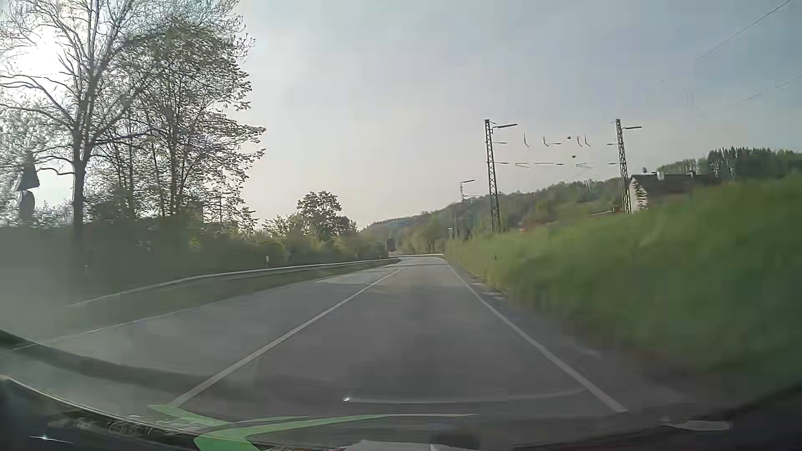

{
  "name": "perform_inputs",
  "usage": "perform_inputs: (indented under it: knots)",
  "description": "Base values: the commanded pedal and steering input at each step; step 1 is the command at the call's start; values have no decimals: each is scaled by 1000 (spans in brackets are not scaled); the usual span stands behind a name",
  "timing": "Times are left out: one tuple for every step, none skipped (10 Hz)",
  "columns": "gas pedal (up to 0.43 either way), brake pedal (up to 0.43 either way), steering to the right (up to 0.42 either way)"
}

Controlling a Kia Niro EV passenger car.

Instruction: Follow the waypoints while adhering to traffic rules and regulations

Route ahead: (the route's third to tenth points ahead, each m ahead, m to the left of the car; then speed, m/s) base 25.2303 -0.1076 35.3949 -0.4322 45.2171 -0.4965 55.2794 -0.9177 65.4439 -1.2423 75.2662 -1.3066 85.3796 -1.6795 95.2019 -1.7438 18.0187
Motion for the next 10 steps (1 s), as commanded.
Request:
perform_inputs:
  knots:
    - [110,0,8]
    - [110,0,8]
    - [110,0,6]
    - [110,0,5]
    - [110,0,5]
    - [110,0,5]
    - [110,0,4]
    - [110,0,4]
    - [110,0,4]
    - [110,0,4]
